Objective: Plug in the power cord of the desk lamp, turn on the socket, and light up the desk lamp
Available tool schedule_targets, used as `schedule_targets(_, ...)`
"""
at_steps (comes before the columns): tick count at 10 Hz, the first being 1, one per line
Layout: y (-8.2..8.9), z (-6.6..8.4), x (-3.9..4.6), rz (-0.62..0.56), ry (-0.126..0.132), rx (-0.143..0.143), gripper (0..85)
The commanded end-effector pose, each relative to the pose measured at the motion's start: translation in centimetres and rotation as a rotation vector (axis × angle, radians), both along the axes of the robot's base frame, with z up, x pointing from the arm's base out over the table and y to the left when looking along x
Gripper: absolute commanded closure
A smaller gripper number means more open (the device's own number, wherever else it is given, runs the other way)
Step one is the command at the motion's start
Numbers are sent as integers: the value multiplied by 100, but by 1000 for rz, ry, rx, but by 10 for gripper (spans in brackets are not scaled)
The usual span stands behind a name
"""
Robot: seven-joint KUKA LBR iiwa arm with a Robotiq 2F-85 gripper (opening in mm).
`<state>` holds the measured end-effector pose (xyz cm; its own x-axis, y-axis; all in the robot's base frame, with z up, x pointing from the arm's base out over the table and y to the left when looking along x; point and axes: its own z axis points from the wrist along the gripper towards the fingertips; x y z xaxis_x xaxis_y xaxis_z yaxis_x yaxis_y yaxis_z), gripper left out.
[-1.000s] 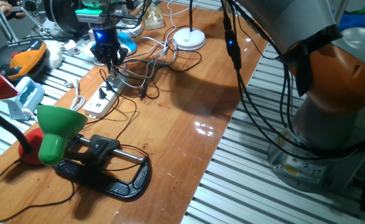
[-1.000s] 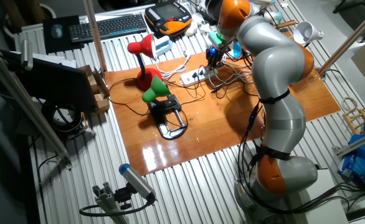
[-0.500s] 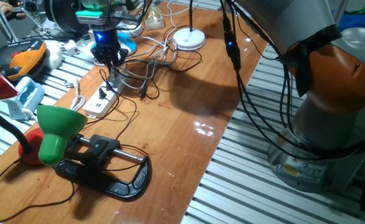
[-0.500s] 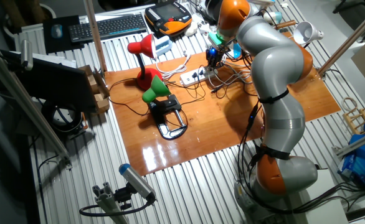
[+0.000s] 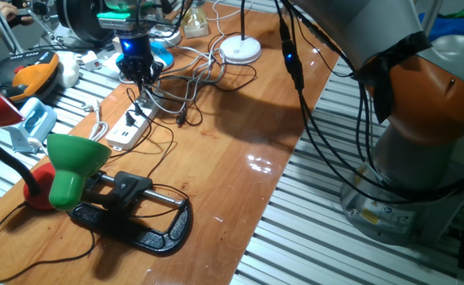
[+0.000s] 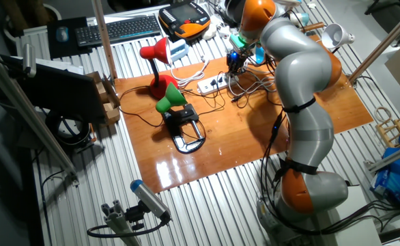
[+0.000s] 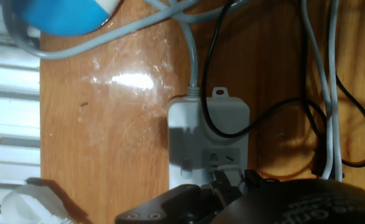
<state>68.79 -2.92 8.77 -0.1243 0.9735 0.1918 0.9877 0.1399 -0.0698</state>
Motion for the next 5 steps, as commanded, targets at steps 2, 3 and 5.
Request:
schedule_targets(2,-8,-6,2,0,0,3,850)
schedule_targets(3,-7,-4,6,0,0,3,850)
schedule_targets(5,-7,-24,15,-5,0,1,850)
